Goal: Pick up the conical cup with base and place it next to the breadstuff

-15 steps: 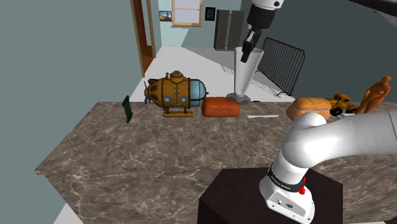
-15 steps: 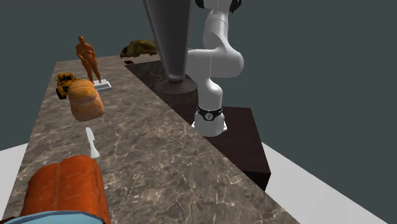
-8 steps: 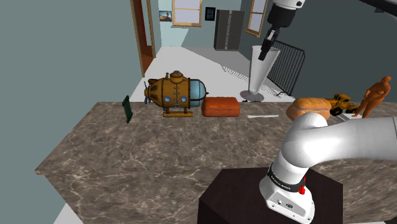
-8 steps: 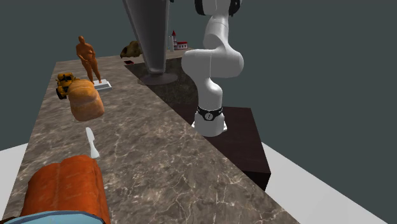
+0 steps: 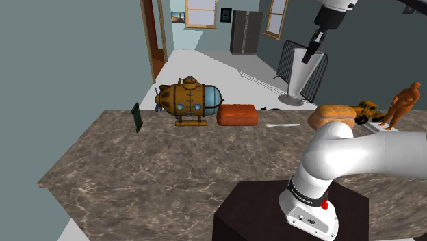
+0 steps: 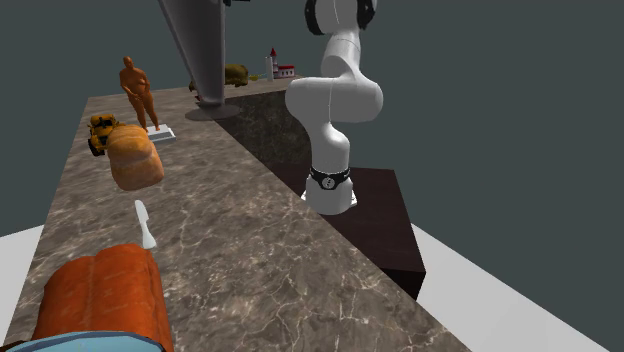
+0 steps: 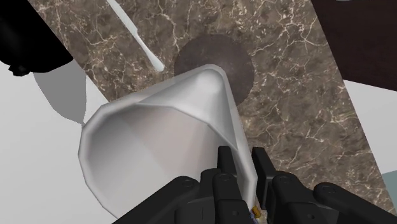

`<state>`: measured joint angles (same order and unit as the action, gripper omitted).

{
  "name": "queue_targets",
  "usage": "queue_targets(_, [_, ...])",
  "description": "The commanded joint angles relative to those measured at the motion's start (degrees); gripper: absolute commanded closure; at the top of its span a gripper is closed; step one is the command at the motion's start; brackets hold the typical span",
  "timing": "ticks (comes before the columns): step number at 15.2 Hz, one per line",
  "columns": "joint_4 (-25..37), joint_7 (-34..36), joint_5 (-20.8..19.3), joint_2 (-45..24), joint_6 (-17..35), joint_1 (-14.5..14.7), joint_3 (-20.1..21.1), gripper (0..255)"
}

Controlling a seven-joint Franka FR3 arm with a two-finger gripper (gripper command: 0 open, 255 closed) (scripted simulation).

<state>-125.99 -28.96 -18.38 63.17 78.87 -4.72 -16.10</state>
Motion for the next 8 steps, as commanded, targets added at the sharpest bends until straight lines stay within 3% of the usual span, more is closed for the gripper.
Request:
queue_targets(1, [0.6,-2.6,-2.0,0.9,-0.8,-0.3,-2.4,255])
queue_targets(8, [5.7,-11.7,-8.9,1.3,-2.7,-0.4,-11.1,255])
